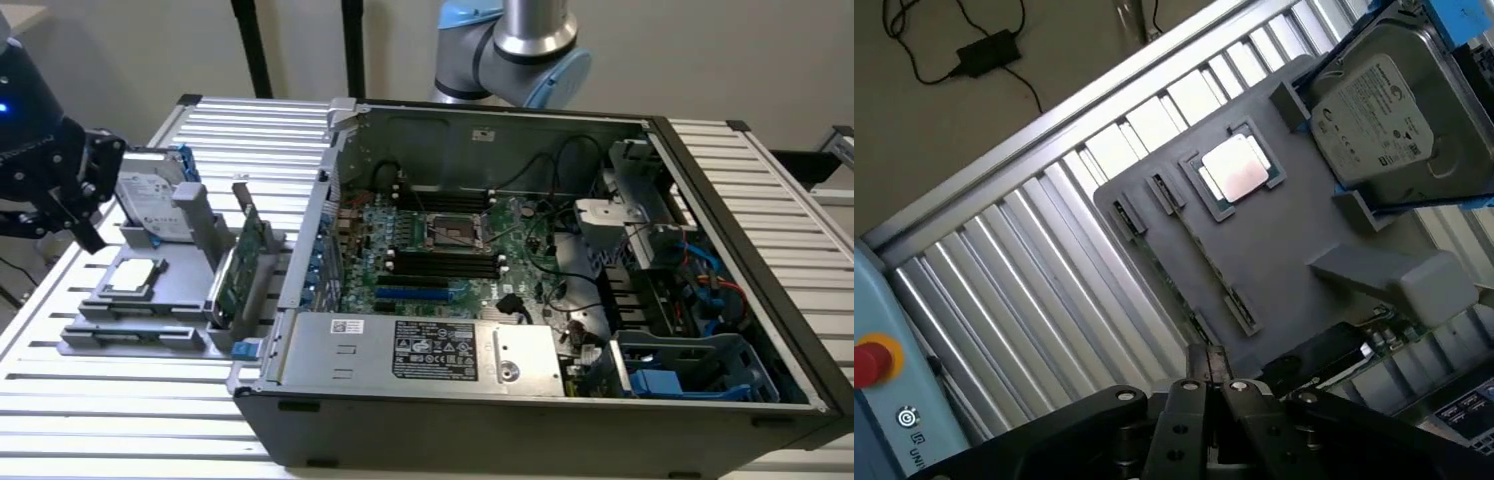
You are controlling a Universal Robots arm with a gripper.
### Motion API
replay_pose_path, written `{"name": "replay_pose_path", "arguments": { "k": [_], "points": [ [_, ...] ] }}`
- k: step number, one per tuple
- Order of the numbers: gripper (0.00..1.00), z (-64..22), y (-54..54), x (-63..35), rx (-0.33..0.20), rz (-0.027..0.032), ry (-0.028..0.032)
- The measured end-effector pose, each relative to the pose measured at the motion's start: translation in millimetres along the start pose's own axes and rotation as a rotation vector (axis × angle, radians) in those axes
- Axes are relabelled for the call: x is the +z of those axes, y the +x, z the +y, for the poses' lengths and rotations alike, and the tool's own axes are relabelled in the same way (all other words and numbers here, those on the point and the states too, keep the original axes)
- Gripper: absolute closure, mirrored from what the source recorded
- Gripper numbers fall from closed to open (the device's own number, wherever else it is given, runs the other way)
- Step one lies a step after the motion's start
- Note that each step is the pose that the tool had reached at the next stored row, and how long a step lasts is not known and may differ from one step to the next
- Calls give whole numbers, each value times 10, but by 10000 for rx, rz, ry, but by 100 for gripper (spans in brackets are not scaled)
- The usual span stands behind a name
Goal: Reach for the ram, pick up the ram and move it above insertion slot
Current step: 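Pick up the ram and move it above insertion slot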
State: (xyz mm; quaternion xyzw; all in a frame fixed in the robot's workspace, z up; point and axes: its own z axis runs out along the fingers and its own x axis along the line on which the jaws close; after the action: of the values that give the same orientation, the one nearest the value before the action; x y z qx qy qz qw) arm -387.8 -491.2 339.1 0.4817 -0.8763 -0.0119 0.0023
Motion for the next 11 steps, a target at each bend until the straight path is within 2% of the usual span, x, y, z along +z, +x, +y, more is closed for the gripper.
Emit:
{"name": "replay_pose_path", "arguments": {
  "k": [11],
  "points": [
    [89,0,-1,12,-1884,-5,44]
  ]
}}
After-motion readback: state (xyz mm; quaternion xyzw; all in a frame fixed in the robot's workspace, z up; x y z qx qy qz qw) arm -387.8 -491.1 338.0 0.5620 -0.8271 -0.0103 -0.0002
